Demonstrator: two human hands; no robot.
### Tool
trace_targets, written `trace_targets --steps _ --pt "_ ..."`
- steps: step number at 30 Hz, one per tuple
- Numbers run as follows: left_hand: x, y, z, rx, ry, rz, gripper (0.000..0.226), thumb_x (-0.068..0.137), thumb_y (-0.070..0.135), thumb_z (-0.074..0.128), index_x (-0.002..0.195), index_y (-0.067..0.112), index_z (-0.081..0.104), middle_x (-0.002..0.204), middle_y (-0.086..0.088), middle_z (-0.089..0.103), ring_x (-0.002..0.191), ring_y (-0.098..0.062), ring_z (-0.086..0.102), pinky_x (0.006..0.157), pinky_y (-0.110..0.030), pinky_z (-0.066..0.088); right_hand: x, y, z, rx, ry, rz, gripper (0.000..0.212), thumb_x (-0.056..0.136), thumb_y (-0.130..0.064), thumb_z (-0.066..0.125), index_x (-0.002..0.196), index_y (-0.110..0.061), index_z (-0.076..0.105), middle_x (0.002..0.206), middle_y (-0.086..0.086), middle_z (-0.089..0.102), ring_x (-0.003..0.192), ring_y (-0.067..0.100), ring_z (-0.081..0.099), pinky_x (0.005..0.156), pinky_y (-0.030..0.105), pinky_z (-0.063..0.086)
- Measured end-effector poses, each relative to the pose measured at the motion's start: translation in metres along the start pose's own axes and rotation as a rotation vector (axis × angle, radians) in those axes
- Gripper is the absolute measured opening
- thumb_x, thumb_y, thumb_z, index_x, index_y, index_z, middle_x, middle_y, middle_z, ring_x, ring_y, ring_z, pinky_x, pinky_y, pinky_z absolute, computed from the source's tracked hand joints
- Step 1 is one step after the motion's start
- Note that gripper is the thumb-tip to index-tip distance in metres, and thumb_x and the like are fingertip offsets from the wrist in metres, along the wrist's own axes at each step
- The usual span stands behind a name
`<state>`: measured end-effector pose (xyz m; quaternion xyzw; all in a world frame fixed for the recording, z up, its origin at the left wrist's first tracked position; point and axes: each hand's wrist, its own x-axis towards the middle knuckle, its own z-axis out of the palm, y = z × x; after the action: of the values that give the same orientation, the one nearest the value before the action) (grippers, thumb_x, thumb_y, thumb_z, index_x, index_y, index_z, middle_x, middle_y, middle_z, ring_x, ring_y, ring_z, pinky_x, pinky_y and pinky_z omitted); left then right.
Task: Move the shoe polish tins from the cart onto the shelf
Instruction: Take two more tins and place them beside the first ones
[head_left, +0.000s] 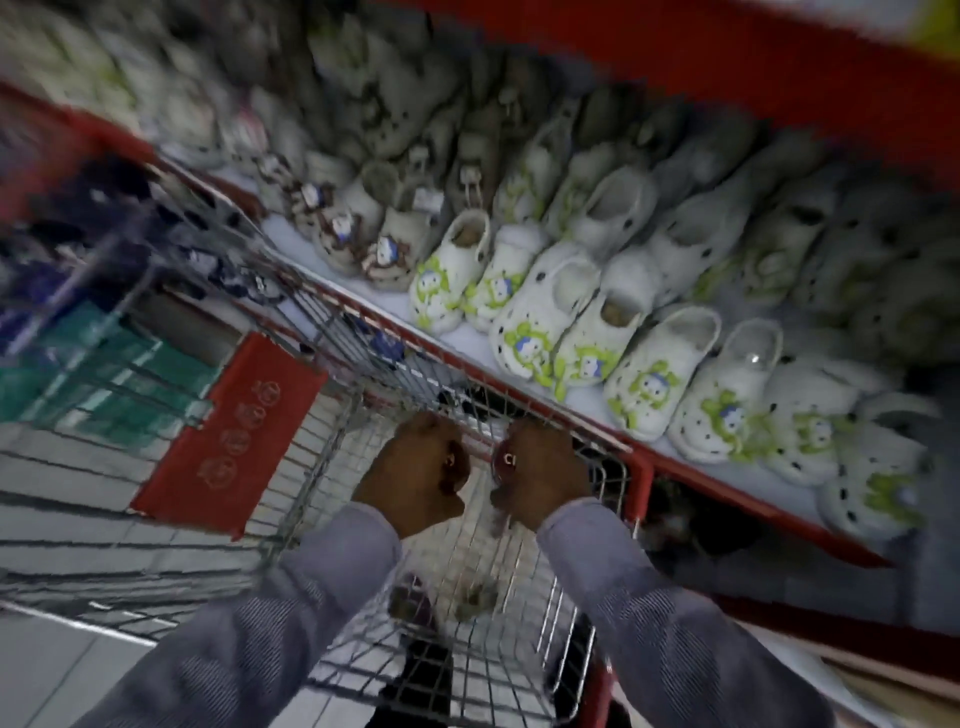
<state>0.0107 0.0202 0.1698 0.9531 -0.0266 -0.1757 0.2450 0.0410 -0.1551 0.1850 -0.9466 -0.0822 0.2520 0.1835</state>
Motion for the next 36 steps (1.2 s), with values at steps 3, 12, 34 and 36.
trace_targets --steps 3,12,34,36 --pt "-0.010 0.031 -0.068 0.028 0.133 0.066 0.074 0.046 0.037 0.074 0.117 0.020 0.057 0.110 -0.005 0.052 0.100 -0.022 0.053 0.085 -0.034 0.052 -0.017 -0.022 -0.069 0.067 0.113 -0.057 0.073 0.061 -0.030 0.085 0.126 -0.014 0.055 0.128 0.009 0.055 0.123 0.033 0.051 0.098 0.044 0.050" --pt "-0.010 0.141 -0.237 0.093 0.390 0.251 0.074 0.046 0.036 0.083 0.114 0.026 0.056 0.107 0.002 0.062 0.093 -0.019 0.062 0.081 -0.036 0.057 -0.065 -0.059 -0.256 0.092 0.472 -0.214 0.058 0.044 -0.037 0.081 0.098 -0.021 0.066 0.102 0.001 0.070 0.091 0.023 0.068 0.071 0.034 0.059" --pt "0.132 0.248 -0.324 0.140 0.310 0.412 0.049 0.065 0.023 0.077 0.113 0.027 0.068 0.109 0.013 0.069 0.098 -0.002 0.061 0.086 -0.002 0.041 0.019 -0.027 -0.370 0.195 0.668 -0.079 0.024 0.063 -0.034 0.063 0.079 -0.026 0.048 0.102 0.007 0.058 0.092 0.028 0.066 0.077 0.031 0.052" --pt "0.150 0.235 -0.321 0.189 0.279 0.379 0.070 0.057 0.038 0.077 0.125 0.033 0.060 0.121 0.010 0.069 0.112 -0.011 0.063 0.100 -0.022 0.050 0.029 -0.021 -0.364 0.203 0.656 -0.073 0.022 0.064 -0.036 0.056 0.084 -0.028 0.048 0.103 0.005 0.057 0.093 0.027 0.065 0.080 0.032 0.054"
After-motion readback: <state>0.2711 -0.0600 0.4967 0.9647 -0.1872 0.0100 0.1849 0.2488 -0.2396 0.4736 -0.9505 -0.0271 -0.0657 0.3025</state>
